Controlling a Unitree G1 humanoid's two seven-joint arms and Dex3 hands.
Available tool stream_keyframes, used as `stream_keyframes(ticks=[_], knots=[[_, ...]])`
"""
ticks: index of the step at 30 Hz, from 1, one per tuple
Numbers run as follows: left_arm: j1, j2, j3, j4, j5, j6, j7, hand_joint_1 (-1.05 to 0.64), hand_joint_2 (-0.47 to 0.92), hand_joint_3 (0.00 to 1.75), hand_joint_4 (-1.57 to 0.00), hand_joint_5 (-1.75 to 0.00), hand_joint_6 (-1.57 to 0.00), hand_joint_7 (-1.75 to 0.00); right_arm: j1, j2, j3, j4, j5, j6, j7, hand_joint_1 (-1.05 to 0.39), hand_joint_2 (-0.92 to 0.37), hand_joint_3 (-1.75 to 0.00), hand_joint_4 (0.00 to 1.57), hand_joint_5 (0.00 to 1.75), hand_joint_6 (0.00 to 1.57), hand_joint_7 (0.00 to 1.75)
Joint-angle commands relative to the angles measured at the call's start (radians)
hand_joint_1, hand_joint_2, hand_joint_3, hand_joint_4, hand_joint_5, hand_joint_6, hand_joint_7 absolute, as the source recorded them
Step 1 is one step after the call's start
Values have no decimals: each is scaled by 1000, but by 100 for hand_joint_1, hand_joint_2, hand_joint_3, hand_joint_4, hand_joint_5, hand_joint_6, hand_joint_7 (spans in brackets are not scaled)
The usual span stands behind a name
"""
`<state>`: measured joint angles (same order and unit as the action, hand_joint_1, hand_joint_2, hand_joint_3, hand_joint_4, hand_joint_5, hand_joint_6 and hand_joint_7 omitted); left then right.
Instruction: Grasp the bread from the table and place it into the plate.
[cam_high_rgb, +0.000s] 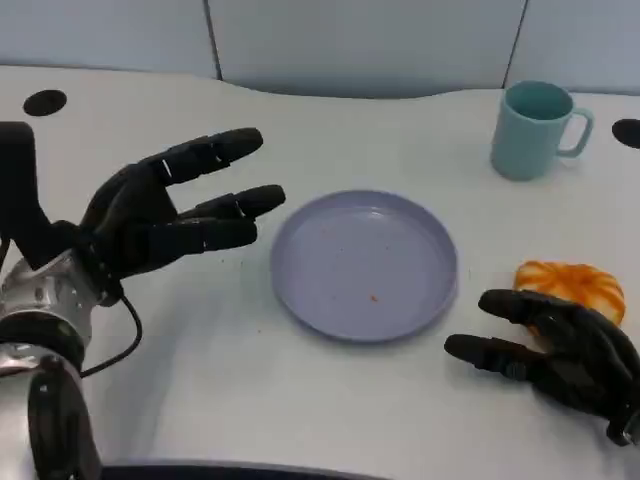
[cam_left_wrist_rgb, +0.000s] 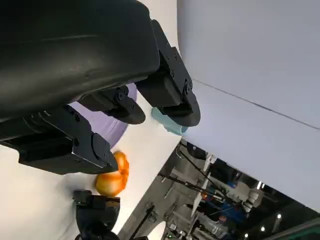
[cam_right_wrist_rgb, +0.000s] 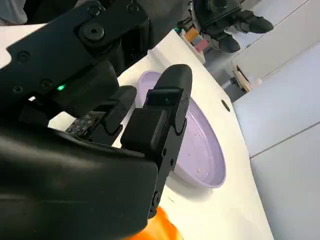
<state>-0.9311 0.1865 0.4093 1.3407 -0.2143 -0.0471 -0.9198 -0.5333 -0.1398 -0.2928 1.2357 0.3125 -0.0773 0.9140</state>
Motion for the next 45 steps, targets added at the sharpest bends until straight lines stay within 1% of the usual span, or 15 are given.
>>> stream_keyframes(ticks=[1,4,10,12,18,25,31,37,38,39,40,41,42,44,45], knots=[[6,-2,15,-8,-22,0,-12,49,91,1,-70,0,-76,0,88,-15,15,45,-37,46,-32,-71,-67,0,107,0,127,0],[7,-5,20,-9,-32,-4,3,51,90,0,-72,-1,-78,-1,88,-14,15,45,-37,45,-32,-71,-67,0,107,0,127,0],[4,-15,55,-9,-65,36,56,63,87,1,-79,-1,-85,-2,89,-13,15,44,-37,45,-33,-71,-67,0,107,0,127,0],[9,-19,49,-12,-58,4,53,64,86,0,-80,-1,-86,-1,89,-13,15,44,-37,45,-33,-71,-67,0,107,0,127,0],[10,-19,38,-10,-50,0,50,60,84,0,-81,-1,-86,-1,90,-13,15,44,-37,45,-32,-71,-67,0,107,0,127,0],[15,-20,47,-8,-69,28,34,59,86,1,-79,0,-84,0,89,-14,15,44,-37,45,-32,-71,-67,0,107,0,127,0],[25,-22,77,-7,-102,73,-5,63,92,4,-70,0,-76,0,90,-15,15,44,-37,45,-30,-71,-67,0,107,0,127,0],[35,-29,71,-14,-100,35,-29,62,92,6,-67,0,-73,0,91,-15,15,43,-37,45,-30,-71,-67,0,107,0,127,0],[35,-30,70,-14,-99,33,-26,62,92,7,-67,0,-73,0,118,15,-1,46,-17,-9,44,-71,-67,0,107,0,127,0],[36,-30,69,-14,-97,29,-22,-33,77,3,-73,-11,-78,-2,128,29,-13,39,3,-42,109,-55,-78,-4,112,3,116,0],[35,-31,72,-14,-100,34,-16,-68,73,2,-65,-34,-80,-3,149,49,-21,45,6,-99,126,-46,-81,-4,111,3,113,1],[35,-31,74,-14,-102,38,-12,-86,69,1,-54,-61,-81,-3,162,61,-25,51,6,-138,131,-45,-84,-4,114,5,112,1],[34,-33,80,-13,-109,47,-6,-97,67,1,-46,-79,-82,-3,170,67,-23,54,-2,-173,107,-45,-87,-4,115,7,111,1],[33,-35,87,-12,-119,65,-1,-103,66,1,-43,-89,-84,-4,172,73,-24,49,4,-193,106,-43,-89,-3,117,9,109,1],[32,-36,90,-12,-124,75,-2,-104,67,1,-42,-92,-85,-4,168,75,-25,43,11,-182,116,-41,-90,-2,113,27,111,1]])
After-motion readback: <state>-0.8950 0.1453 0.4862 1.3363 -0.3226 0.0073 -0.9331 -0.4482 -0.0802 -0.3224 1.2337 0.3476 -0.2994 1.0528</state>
